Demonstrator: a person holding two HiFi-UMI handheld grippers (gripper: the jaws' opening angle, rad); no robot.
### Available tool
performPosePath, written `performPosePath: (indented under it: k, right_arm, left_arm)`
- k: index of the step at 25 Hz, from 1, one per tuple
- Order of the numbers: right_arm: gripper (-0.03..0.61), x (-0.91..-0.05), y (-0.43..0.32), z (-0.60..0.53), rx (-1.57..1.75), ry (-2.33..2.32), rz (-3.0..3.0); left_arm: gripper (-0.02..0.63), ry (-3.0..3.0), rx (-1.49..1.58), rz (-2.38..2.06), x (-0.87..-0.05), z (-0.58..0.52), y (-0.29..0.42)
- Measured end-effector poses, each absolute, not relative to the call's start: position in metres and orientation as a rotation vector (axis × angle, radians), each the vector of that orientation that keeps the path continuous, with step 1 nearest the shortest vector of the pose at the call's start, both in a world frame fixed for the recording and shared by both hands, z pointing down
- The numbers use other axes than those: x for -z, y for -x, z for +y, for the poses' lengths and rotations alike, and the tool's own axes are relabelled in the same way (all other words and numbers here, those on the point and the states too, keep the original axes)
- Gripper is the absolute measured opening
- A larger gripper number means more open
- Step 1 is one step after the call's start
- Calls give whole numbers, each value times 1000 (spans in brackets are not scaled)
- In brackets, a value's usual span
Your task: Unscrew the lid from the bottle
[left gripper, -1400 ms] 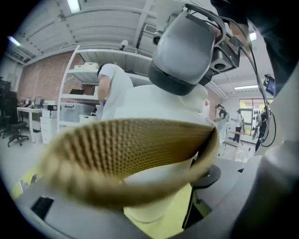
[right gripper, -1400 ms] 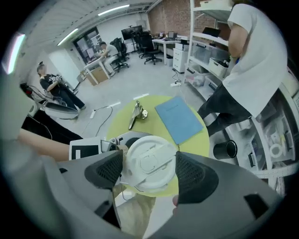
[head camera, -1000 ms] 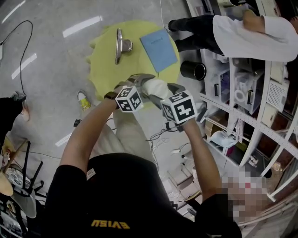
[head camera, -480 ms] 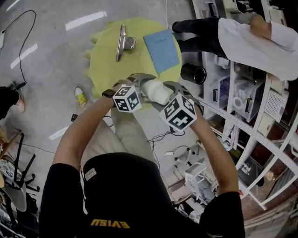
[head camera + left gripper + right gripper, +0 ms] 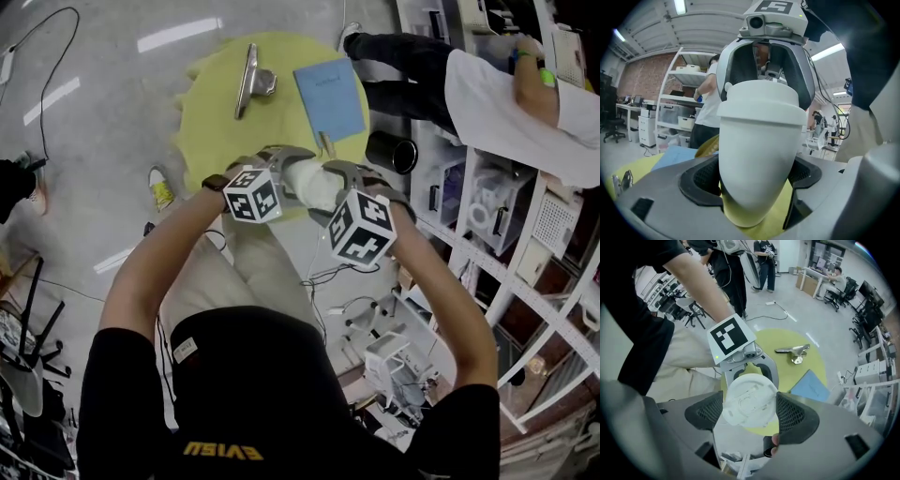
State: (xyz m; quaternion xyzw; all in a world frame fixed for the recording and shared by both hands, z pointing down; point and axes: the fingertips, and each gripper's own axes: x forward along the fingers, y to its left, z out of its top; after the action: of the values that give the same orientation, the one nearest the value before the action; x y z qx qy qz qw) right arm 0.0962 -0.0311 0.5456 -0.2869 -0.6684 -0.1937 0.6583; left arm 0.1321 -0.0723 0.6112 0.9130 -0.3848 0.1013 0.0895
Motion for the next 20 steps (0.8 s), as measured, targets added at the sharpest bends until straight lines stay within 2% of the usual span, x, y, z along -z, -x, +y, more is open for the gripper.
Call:
performPosePath:
  k: [8, 12, 16, 20]
  right_arm:
    - [348, -545, -102, -24, 680, 844, -1432]
    - [347, -526, -95, -17, 659, 816, -1456]
    - [348, -498, -92, -30, 484, 660, -1633]
    - [348, -468, -106, -43, 78, 323, -1882]
  left_arm:
    - [423, -2714, -408, -1068, -616, -70, -132]
    - [431, -2629, -563, -988, -629, -63, -130]
    - [431, -2488, -628, -1071, -631, -47, -98]
    - [430, -2367, -542, -1210, -588, -13, -56]
